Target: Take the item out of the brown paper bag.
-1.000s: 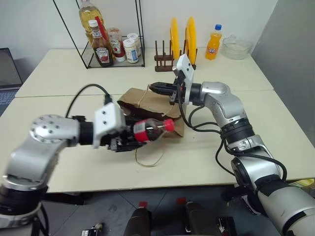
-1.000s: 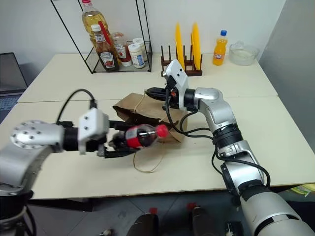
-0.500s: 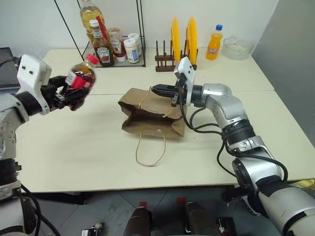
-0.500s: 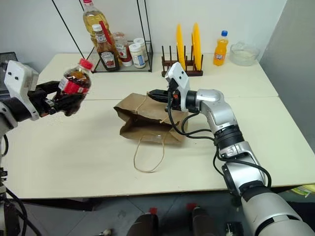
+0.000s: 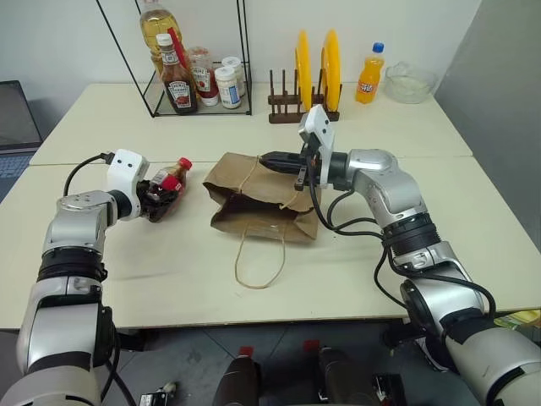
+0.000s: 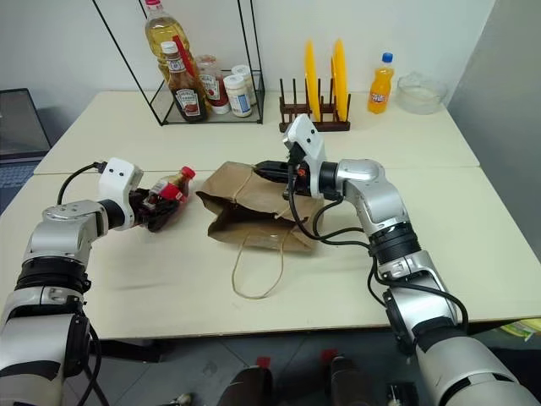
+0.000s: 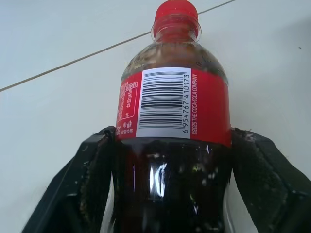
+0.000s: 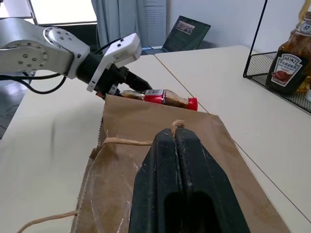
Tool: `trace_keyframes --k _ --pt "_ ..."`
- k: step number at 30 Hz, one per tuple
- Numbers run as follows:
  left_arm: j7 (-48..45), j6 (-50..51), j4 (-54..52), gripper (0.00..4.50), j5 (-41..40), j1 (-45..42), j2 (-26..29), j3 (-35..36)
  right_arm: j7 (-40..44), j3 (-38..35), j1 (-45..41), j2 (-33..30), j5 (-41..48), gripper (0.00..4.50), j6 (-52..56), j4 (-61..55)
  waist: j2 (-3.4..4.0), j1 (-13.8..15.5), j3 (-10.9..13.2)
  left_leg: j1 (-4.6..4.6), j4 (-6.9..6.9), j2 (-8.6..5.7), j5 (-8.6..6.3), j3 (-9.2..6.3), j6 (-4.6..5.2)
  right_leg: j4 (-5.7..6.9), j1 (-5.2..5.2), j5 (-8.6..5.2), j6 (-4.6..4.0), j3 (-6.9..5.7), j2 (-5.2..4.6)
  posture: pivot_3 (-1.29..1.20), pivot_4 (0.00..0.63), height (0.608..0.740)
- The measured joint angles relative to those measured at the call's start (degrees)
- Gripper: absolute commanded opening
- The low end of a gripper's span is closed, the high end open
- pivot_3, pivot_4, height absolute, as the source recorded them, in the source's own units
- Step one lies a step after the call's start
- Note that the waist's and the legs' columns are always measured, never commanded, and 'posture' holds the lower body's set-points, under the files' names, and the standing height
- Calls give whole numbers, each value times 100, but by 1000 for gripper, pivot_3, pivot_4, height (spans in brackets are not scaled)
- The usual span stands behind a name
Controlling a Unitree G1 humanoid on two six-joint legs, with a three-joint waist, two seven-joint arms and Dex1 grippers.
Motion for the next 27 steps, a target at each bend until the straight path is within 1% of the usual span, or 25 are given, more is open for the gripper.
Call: trace_keyframes --k 3,6,9,12,14,16,18,21,23,26,27 --pt "-93 43 -27 4470 7 6 -21 -43 -43 0 12 -24 0 0 36 -45 0 -1 0 -2 0 2 0 -1 0 -2 -1 0 0 -1 0 0 150 740" --pt "-242 191 -380 4470 -34 114 71 -27 -77 3 35 -29 0 0 76 -90 0 -12 0 -3 -1 5 0 -2 0 -3 -1 0 0 0 0 0 150 740" --pt "-561 554 -1285 4470 -287 445 449 172 -85 5 55 -44 1 0 96 -114 -1 -32 0 -5 -2 12 0 -2 -1 -5 -3 0 0 1 -3 0 150 740" --pt "-887 908 -2229 4470 -662 718 880 556 -87 3 59 -53 2 0 96 -115 0 -45 1 -3 -5 14 0 -2 -1 -5 -4 0 0 2 -6 0 150 740" --pt "-1288 1143 -3024 4470 -1146 1072 1137 958 -82 9 60 -34 5 0 91 -125 1 -60 1 -3 -7 17 0 1 -1 -7 -4 0 0 4 -6 0 150 740" --pt "-1620 1341 -3745 4470 -1631 1380 1281 1367 -75 13 9 -16 0 0 4 -36 1 -58 1 -3 -5 19 0 1 -1 -7 -4 -1 0 4 -6 0 150 740" --pt "-1842 1594 -4363 4470 -2058 1663 1369 1634 -88 9 -313 -7 -89 0 -249 467 6 -60 4 -1 -5 16 0 4 -1 -6 -3 -1 0 5 -3 0 150 740" --pt "-1939 1857 -4951 4470 -2411 2006 1391 1708 -238 -32 -1037 -12 -329 0 -795 1418 6 -59 5 3 -4 14 0 5 0 -7 2 -1 1 5 -1 0 150 740" --pt "-1893 1938 -5180 4470 -2516 2134 1375 1683 -397 -71 -1510 -16 -526 0 -1208 2100 4 -47 5 1 -5 14 0 4 0 -11 2 -1 0 2 2 0 150 740" --pt "-1718 1940 -5493 4470 -2559 2219 1234 1667 -523 -26 -1906 -13 -873 0 -1740 2971 4 -41 5 1 -8 14 -1 7 0 -14 2 -1 0 7 1 0 150 740" --pt "-1649 1922 -5561 4493 -2573 2242 1170 1638 -575 -3 -1949 -9 -965 189 -1896 3212 4 -40 5 1 -8 14 -1 7 0 -14 2 -1 0 8 1 0 150 740"
